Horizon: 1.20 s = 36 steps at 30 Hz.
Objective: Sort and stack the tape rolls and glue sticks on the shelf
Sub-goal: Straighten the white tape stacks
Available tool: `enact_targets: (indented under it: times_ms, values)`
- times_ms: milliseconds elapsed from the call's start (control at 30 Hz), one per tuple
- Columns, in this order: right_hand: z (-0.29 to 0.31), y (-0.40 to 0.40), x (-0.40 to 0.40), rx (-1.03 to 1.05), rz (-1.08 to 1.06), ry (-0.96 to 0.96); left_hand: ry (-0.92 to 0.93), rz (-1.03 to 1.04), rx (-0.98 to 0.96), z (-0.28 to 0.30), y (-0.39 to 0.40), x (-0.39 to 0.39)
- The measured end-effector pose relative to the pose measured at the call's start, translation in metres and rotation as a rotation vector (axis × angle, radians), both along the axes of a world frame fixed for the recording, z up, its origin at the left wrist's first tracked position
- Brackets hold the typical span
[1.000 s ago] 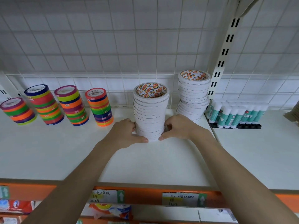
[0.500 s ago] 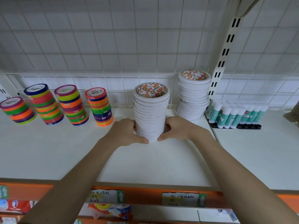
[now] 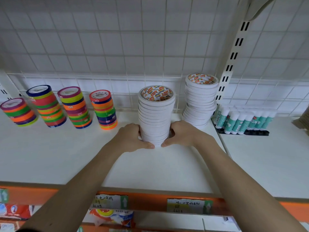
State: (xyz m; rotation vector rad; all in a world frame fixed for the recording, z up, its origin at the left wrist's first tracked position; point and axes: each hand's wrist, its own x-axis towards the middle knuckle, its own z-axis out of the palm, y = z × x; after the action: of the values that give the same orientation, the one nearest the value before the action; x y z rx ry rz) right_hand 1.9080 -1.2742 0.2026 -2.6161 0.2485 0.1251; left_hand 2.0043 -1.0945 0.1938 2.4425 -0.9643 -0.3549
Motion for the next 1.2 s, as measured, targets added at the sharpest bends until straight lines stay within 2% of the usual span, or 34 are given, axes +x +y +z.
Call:
enact_targets:
  times_ms: [400, 533, 733, 1200]
  values:
    - [0.003, 0.003, -0.005, 0.0, -0.022, 0.008, -0.142, -0.018, 0.135, 0.01, 0.0, -0.008]
    - [0.003, 0.003, -0.006, 0.044, -0.029, 0.022, -0.054, -0.057, 0.168, 0.016, 0.002, -0.001]
    - [0.004, 0.003, -0.008, 0.126, -0.04, 0.042, 0.093, -0.095, 0.081, 0.025, 0.005, 0.004]
    - [0.008, 0.011, -0.006, 0.07, -0.023, 0.033, 0.004, -0.043, 0.037, 0.016, 0.002, 0.013]
